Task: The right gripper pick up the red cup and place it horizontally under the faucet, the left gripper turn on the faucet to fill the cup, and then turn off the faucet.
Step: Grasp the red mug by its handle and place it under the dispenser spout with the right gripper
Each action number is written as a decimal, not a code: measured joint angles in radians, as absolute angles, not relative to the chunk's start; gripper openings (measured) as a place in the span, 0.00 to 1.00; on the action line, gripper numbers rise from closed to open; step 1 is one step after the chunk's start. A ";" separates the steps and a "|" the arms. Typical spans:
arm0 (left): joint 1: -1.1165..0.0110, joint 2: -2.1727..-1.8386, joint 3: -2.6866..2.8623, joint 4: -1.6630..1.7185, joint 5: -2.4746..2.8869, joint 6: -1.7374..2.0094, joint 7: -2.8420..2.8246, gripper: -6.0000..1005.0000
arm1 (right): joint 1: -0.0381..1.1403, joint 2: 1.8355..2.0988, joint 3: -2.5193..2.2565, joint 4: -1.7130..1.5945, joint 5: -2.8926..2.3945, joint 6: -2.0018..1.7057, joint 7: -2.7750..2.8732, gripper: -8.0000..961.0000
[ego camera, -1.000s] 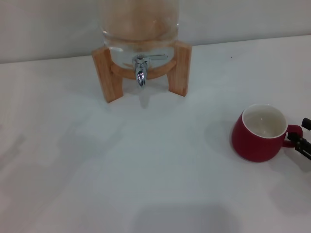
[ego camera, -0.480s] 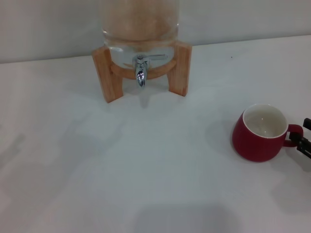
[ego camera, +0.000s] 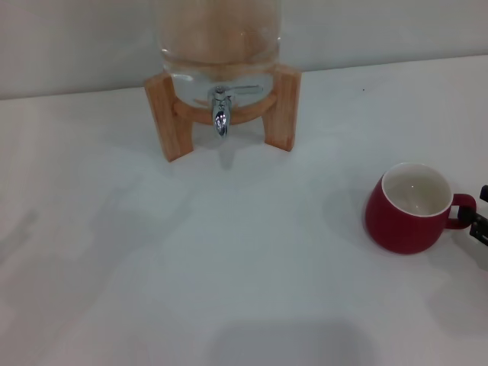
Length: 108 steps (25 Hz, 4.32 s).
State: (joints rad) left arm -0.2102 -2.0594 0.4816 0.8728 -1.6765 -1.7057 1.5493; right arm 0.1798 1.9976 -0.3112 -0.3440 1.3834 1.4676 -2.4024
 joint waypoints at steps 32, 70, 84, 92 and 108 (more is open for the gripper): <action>-0.218 -2.061 0.482 0.874 -1.682 -1.710 1.548 0.89 | 0.189 2.002 -0.313 -0.324 1.386 1.430 -2.411 0.42; -0.219 -2.062 0.480 0.867 -1.677 -1.692 1.548 0.89 | 0.264 2.008 -0.324 -0.251 1.427 1.440 -2.430 0.16; -0.215 -2.063 0.480 0.867 -1.677 -1.692 1.552 0.89 | 0.327 2.012 -0.341 -0.207 1.429 1.458 -2.451 0.16; -0.218 -2.063 0.480 0.867 -1.675 -1.692 1.552 0.89 | 0.371 2.013 -0.344 -0.151 1.440 1.420 -2.503 0.16; -0.215 -2.062 0.480 0.865 -1.673 -1.691 1.553 0.89 | 0.460 2.023 -0.388 -0.131 1.431 1.379 -2.513 0.16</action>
